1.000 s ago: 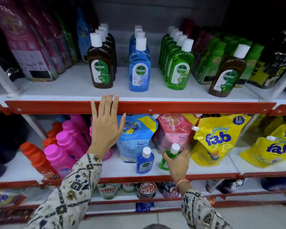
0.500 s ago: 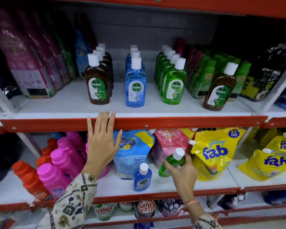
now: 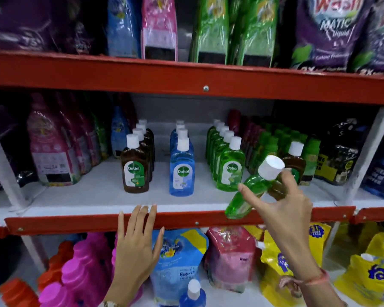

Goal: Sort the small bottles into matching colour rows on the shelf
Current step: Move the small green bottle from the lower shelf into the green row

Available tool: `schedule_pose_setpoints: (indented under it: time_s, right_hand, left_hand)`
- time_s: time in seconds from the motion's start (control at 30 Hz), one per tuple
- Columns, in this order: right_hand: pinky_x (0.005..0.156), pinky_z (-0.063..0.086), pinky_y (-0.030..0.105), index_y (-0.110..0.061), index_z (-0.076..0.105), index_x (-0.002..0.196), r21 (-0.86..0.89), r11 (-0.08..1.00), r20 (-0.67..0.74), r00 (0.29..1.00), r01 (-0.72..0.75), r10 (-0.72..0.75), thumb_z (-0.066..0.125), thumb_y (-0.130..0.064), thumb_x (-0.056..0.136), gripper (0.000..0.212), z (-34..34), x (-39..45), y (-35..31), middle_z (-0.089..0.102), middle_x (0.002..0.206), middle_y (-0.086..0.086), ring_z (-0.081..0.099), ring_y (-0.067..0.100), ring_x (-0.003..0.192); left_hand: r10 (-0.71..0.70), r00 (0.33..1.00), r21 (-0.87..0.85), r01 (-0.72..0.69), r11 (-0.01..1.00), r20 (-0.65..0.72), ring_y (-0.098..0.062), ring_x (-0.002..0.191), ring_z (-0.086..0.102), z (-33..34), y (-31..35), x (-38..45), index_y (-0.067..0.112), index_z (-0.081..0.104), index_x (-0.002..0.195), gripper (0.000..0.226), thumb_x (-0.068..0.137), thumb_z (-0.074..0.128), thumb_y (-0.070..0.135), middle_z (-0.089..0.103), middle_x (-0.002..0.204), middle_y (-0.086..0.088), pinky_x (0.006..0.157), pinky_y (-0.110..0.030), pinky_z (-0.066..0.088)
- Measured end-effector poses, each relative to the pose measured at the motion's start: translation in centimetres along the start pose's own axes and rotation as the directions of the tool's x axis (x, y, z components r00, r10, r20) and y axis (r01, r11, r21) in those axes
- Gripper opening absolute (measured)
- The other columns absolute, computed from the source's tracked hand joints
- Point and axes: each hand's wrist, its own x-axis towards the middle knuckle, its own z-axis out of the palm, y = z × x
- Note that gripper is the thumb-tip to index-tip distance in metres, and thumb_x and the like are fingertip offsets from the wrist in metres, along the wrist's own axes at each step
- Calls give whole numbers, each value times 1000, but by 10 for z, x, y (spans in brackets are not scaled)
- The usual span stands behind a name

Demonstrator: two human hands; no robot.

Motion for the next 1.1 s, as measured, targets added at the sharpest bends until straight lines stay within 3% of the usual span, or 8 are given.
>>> schedule_pose_setpoints:
  time_s: [0.17, 0.3, 0.43, 0.57, 0.7, 0.83, 0.9, 1.1]
  right_hand:
    - [76, 46, 30, -16, 65, 110, -89, 995, 4, 998, 55, -55, 85, -44, 67, 56, 25, 47, 14, 65, 106, 3, 59, 18, 90]
    - [80, 47, 34, -14, 66, 114, -170, 985, 85, 996, -27, 42, 84, -43, 68, 57, 42, 71, 25, 52, 106, 4, 59, 29, 98]
    - [85, 53, 44, -14, 65, 116, -247, 964, 154, 978, -99, 139, 83, -47, 66, 62, 57, 87, 39, 63, 113, 15, 61, 34, 102]
    - [77, 53, 40, -15, 66, 108, -263, 958, 176, 971, -114, 164, 82, -47, 64, 57, 63, 90, 46, 66, 108, 15, 64, 33, 94]
    - [80, 52, 37, -12, 65, 118, -246, 964, 170, 974, -105, 149, 84, -43, 66, 64, 61, 90, 44, 63, 116, 15, 62, 33, 103]
    - [83, 56, 41, -17, 61, 121, -206, 973, 180, 973, -107, 145, 80, -55, 63, 72, 59, 84, 50, 68, 114, 10, 66, 28, 100]
    - [90, 54, 43, -17, 54, 129, -178, 978, 177, 973, -113, 145, 80, -55, 64, 79, 57, 80, 50, 63, 122, 10, 62, 27, 109]
    - [104, 42, 39, -16, 49, 134, -77, 997, 22, 1000, -8, 10, 77, -47, 74, 73, 54, 54, 40, 49, 131, 8, 46, 25, 125]
  left_hand:
    - [-4, 999, -5, 4, 1000, 34, -28, 129, 44, -3, -3, 1, 10, 53, 139, 65, 101, 20, 50, 64, 128, -14, 114, -55, 24]
    - [-2, 1000, 34, 1, 999, 22, -29, 126, 48, -3, -3, 1, 7, 59, 133, 65, 101, 22, 49, 67, 122, -15, 112, -56, 28]
    - [-8, 1000, 57, 7, 998, 12, -30, 124, 52, -3, -2, 2, 7, 62, 130, 64, 101, 23, 49, 68, 119, -14, 111, -57, 30]
    - [-14, 1000, 59, 13, 998, 3, -30, 123, 51, -1, -2, 1, 7, 62, 130, 65, 101, 22, 49, 68, 118, -14, 112, -57, 28]
    - [-21, 1000, 44, 20, 999, 2, -31, 124, 52, 1, 0, 2, 8, 59, 133, 64, 101, 22, 49, 66, 120, -14, 113, -58, 28]
    - [-28, 1000, 46, 28, 999, -8, -33, 124, 54, 1, 2, 2, 9, 56, 133, 60, 100, 25, 48, 65, 121, -14, 115, -57, 26]
    - [-23, 999, 54, 25, 998, -36, -34, 122, 54, 2, 3, 2, 8, 57, 133, 57, 98, 31, 45, 65, 120, -15, 115, -58, 26]
    - [-31, 997, 59, 36, 998, -74, -37, 122, 55, 4, 5, 3, 5, 57, 132, 52, 94, 43, 37, 63, 121, -18, 113, -63, 29]
